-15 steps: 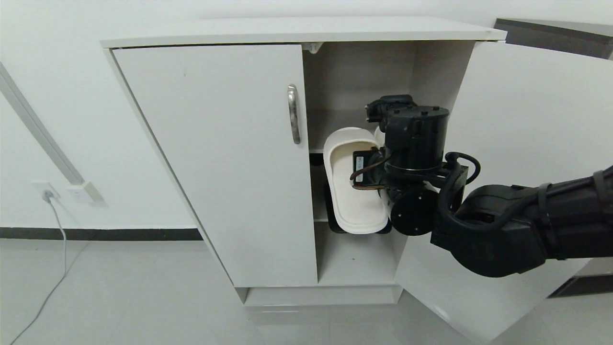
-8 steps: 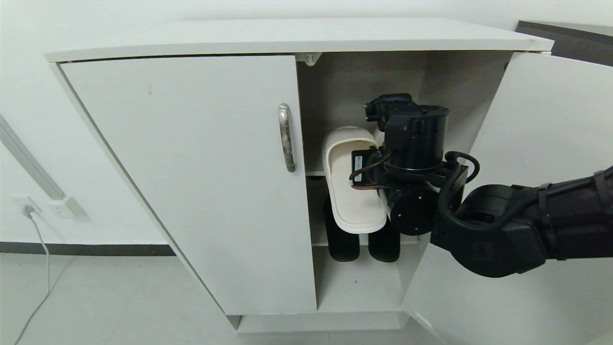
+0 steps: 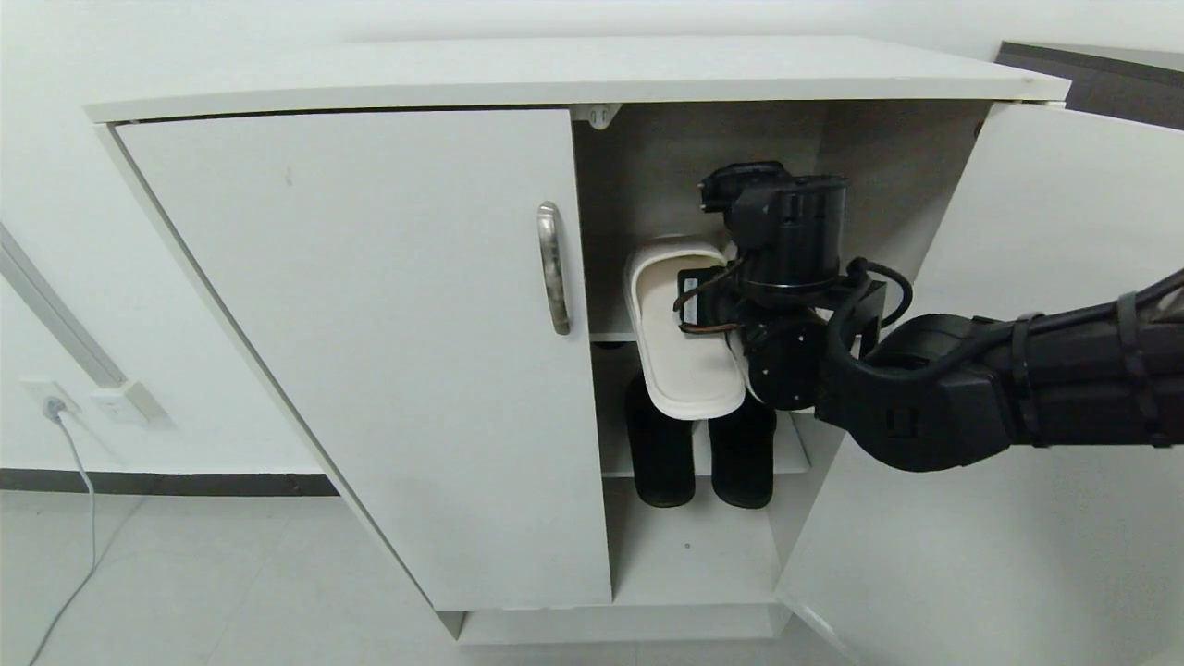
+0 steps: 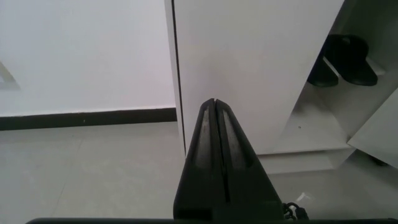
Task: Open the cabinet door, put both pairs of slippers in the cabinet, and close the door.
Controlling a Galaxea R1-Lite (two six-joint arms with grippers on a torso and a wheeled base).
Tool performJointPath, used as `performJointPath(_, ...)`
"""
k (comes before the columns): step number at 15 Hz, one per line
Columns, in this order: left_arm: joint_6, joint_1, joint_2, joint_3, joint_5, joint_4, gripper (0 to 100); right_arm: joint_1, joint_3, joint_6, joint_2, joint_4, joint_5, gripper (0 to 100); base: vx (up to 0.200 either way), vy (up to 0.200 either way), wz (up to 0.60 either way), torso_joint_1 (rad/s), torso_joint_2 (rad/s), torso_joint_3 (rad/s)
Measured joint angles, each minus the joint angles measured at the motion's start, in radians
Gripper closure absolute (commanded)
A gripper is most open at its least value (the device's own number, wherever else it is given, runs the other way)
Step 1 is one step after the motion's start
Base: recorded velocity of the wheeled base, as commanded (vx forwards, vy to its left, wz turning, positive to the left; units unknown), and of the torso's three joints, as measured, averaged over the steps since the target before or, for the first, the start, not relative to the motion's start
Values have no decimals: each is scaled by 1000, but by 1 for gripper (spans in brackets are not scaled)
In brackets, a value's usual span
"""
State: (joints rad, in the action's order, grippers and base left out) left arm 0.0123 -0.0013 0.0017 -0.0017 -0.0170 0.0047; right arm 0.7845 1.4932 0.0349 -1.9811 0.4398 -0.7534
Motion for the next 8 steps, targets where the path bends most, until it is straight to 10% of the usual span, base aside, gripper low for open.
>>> performJointPath(8,-5,0,0,0,1,0,100,-84,299,8,-126,-169,46,100,0,0,0,0,0,0)
